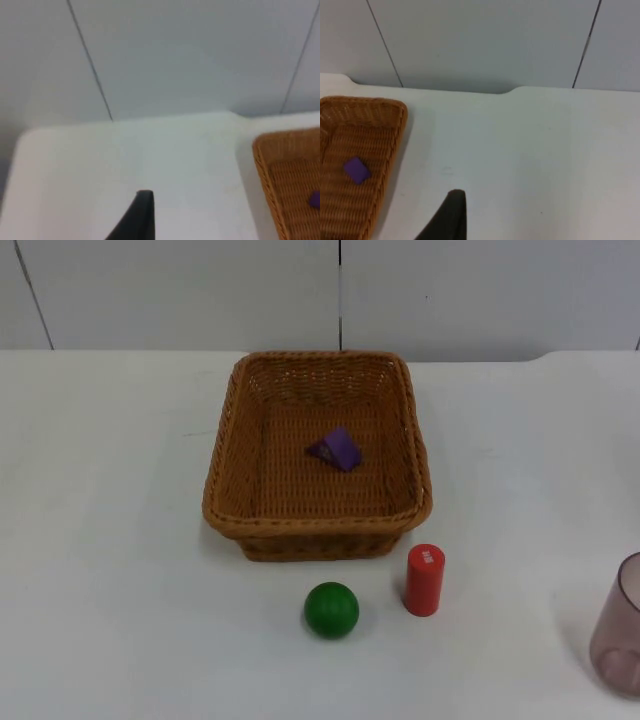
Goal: Pick up the basket with the left hand and place the triangular block into the basket with the right hand.
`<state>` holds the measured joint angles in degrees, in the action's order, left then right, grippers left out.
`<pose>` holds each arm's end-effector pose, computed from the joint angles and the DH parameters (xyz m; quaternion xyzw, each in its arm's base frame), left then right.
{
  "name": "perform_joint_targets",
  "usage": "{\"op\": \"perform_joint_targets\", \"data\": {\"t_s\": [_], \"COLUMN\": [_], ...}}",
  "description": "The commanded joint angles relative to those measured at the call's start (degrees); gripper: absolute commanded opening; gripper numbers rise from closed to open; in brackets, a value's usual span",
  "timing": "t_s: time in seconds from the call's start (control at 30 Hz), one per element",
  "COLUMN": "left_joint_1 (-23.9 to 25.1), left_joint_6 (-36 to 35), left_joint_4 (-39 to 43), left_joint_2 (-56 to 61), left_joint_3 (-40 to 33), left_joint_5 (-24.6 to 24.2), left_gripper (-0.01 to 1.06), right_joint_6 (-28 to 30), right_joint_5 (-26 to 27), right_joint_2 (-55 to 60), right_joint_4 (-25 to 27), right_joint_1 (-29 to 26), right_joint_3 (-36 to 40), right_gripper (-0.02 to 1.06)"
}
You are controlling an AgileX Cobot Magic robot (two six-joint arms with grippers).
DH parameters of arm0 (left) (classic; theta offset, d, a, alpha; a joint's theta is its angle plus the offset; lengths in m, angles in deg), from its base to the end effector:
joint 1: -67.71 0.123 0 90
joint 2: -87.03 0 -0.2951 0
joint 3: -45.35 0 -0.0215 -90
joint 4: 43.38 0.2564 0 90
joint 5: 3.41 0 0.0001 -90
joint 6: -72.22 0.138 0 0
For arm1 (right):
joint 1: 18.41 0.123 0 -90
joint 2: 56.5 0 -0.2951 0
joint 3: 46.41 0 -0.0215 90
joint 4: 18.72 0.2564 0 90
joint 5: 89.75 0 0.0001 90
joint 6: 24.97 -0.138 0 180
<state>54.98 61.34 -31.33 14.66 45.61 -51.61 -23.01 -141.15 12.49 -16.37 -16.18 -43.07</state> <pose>0.2646 -0.0377 0.4359 0.0357 0.8621 -0.0007 0.5054 0.2463 0.0140 0.4202 -0.0285 0.8812 0.0213 0.4714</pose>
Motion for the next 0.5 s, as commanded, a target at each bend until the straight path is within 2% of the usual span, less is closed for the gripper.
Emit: {"op": "perform_joint_targets", "data": {"t_s": [0.0, 0.03, 0.17, 0.27, 0.37, 0.47], "left_joint_1": [0.2, 0.2, 0.2, 0.2, 0.2, 0.2], "left_joint_6": [-0.3, -0.3, -0.3, -0.3, -0.3, -0.3], "left_joint_4": [1.2, 1.2, 0.8, -1.1, -1.1, -1.1], "left_joint_2": [2.2, 3.7, 6.3, 8.4, 8.8, 8.8], "left_joint_3": [-0.2, -0.2, -0.2, -0.2, -0.2, -0.2], "left_joint_5": [1.9, 3.3, 4.2, 5.4, 5.3, 4.5], "left_gripper": [1.05, 1.05, 1.05, 1.05, 1.05, 1.05], "right_joint_6": [0.4, 0.4, 0.2, -1.1, -4.0, -4.1], "right_joint_5": [-0.5, -0.1, 2.6, 6.5, 8.2, 8.8], "right_joint_2": [-0.5, -0.5, -0.5, -0.6, -0.6, -0.9], "right_joint_4": [-0.9, -0.9, 1.2, 2.4, 1.5, -1.6], "right_joint_1": [-0.3, -0.3, -0.3, -0.3, -0.3, -0.3], "right_joint_3": [0.0, 0.0, -0.1, -0.1, -0.1, -0.1], "right_gripper": [1.05, 1.05, 1.05, 1.05, 1.05, 1.05]}}
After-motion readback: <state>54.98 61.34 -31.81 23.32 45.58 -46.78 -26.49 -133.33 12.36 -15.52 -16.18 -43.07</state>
